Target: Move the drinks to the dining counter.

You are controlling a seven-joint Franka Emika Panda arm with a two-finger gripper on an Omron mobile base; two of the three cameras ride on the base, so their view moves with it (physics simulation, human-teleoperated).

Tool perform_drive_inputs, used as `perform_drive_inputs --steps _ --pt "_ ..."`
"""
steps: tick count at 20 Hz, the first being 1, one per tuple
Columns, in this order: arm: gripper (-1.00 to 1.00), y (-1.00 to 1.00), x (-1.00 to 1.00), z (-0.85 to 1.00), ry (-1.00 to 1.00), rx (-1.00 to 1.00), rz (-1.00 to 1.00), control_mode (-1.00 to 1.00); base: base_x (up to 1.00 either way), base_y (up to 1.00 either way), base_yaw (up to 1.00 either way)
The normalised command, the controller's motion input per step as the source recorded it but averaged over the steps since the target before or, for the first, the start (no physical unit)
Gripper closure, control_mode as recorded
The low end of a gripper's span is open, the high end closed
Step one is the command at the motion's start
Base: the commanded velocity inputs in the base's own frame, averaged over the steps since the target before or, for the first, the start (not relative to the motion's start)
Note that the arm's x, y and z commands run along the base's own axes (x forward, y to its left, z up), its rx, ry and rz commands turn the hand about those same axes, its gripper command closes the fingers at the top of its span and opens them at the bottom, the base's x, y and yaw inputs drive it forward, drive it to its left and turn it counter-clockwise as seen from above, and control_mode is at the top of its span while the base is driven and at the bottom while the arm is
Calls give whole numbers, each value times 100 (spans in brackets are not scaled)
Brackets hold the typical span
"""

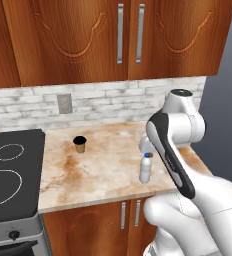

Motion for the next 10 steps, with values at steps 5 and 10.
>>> perform_drive_inputs --steps 5,10 --pt "-100 6 1 -21 2 0 0 -100 0 0 0" --pt "-100 3 6 -5 0 0 0 -100 0 0 0"
